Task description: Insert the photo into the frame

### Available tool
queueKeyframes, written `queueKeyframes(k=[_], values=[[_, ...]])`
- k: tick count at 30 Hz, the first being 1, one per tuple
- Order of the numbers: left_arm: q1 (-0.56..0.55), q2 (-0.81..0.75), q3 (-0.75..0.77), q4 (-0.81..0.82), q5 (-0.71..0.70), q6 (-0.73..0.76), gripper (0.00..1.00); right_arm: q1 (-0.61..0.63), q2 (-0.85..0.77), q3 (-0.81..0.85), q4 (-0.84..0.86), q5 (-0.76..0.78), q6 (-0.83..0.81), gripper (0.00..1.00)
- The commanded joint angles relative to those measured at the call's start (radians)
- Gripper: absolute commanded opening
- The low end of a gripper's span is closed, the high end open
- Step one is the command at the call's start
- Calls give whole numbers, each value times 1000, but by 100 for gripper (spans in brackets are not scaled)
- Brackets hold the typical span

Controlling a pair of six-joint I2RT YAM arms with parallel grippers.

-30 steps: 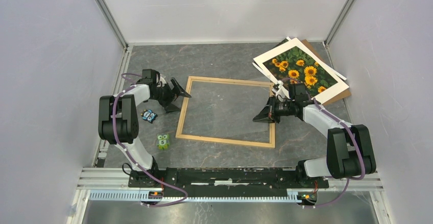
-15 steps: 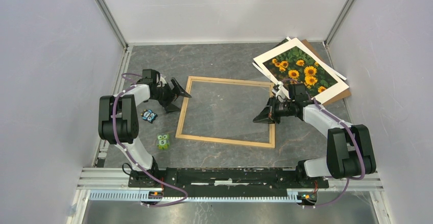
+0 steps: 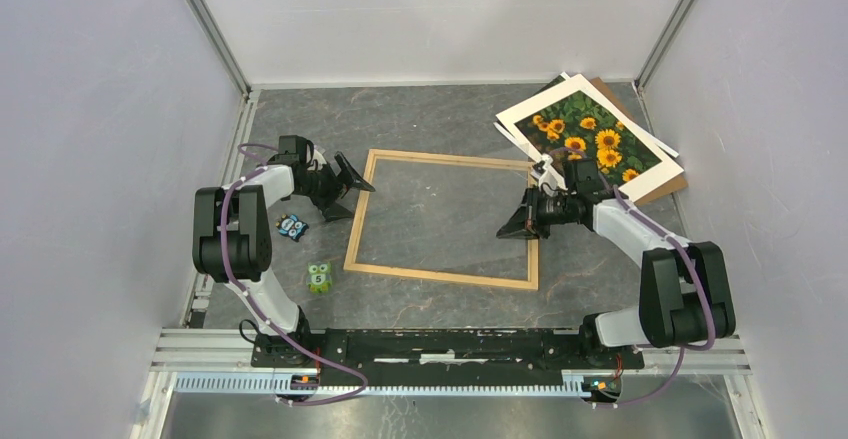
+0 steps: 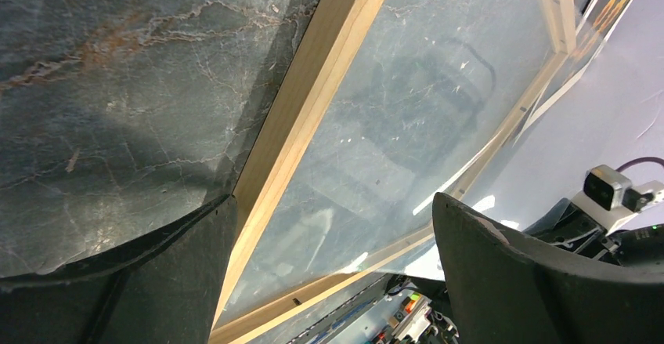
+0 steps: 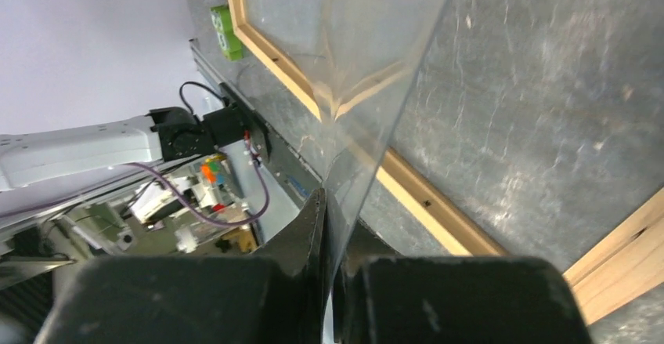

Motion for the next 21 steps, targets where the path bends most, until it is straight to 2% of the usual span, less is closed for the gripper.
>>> queueKeyframes(k=[1, 3, 5, 8, 17, 19, 21], values=[[-6, 11, 15, 11, 11, 29, 100, 7, 36, 106, -46, 79, -151, 12], [-6, 10, 15, 10, 11, 28, 100, 10, 45, 118, -56, 150, -199, 32], [-6, 9, 13, 10, 8, 29, 100, 12, 39, 112, -43, 215, -215, 43], [-8, 10, 14, 11, 8, 30, 100, 14, 6, 87, 16, 285, -191, 53], [-7, 9, 15, 11, 7, 28, 100, 21, -78, 2, 144, 410, -43, 62], [-7, 6, 15, 11, 7, 27, 100, 28, -86, -15, 148, 442, -15, 58], [-7, 1, 11, 10, -1, 23, 100, 34, -88, -28, 137, 498, 18, 46]])
